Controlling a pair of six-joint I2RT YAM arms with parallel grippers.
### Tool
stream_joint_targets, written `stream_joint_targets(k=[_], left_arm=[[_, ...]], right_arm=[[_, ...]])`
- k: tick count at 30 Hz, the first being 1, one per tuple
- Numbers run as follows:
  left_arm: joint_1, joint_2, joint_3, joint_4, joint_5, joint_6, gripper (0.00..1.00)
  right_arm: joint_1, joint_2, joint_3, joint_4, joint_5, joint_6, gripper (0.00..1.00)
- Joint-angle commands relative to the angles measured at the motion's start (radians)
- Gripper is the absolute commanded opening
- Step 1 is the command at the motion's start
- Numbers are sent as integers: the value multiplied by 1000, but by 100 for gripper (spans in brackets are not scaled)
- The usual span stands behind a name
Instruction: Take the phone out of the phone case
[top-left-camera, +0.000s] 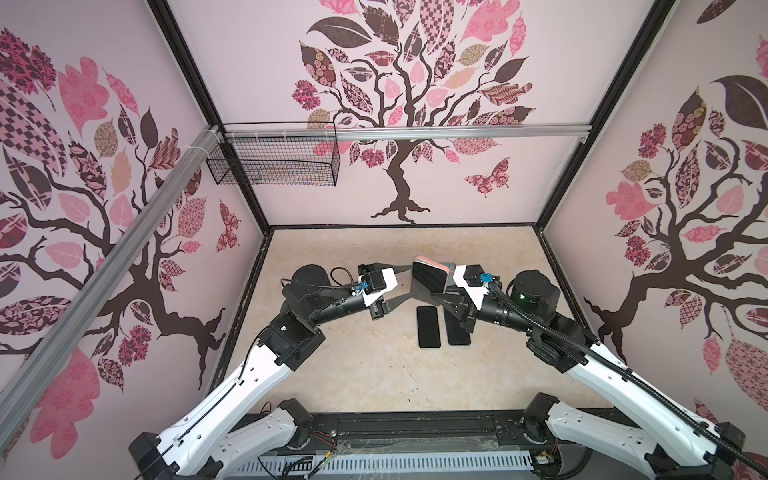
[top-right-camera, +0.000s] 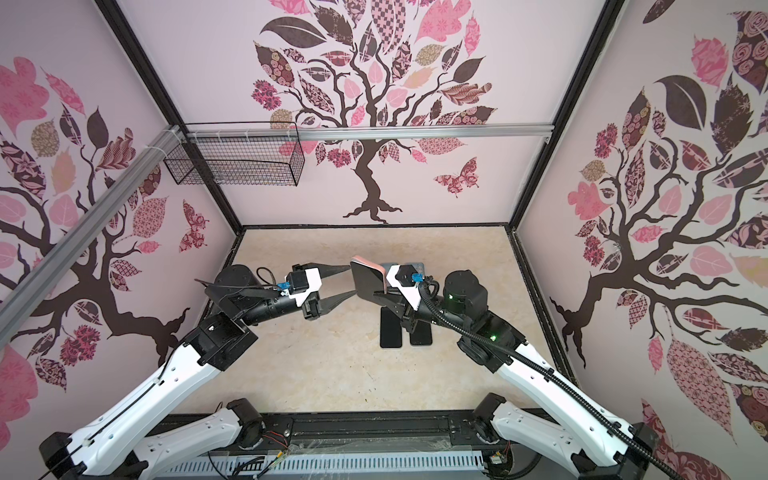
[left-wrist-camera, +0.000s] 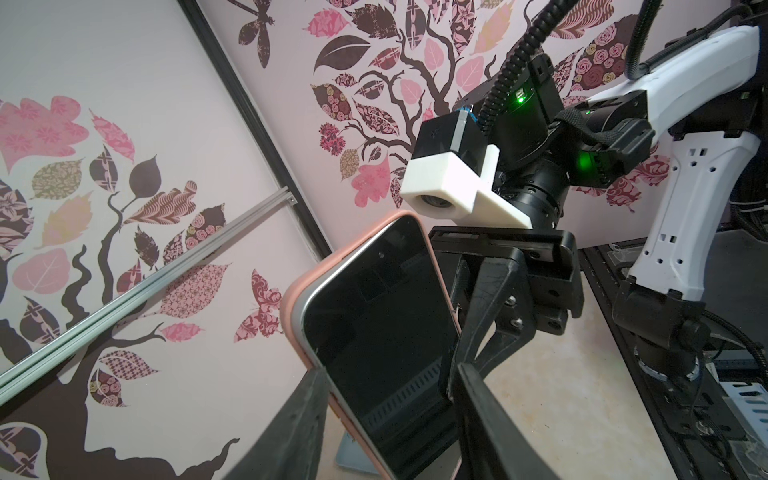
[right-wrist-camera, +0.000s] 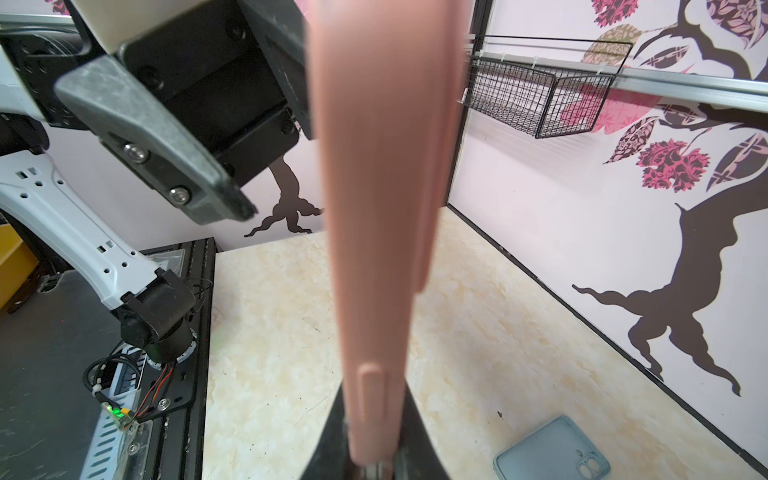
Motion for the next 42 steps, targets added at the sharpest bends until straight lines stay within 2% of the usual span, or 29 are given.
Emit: stream_joint_targets(k=[1, 8, 19, 42], left_arm=[[-1, -19, -16, 32, -23, -4, 52], [-1, -27, -27, 35, -36, -4, 52], [0, -12, -29, 39, 6, -15, 52], [0, 2, -27, 29, 55, -21, 51]], right_arm=[[5, -1, 39, 11, 41, -9, 0], [5, -6, 32, 14, 53, -6, 0], [5, -4, 35, 22, -32, -13, 0], [5, 13, 49, -3, -85, -31, 0]])
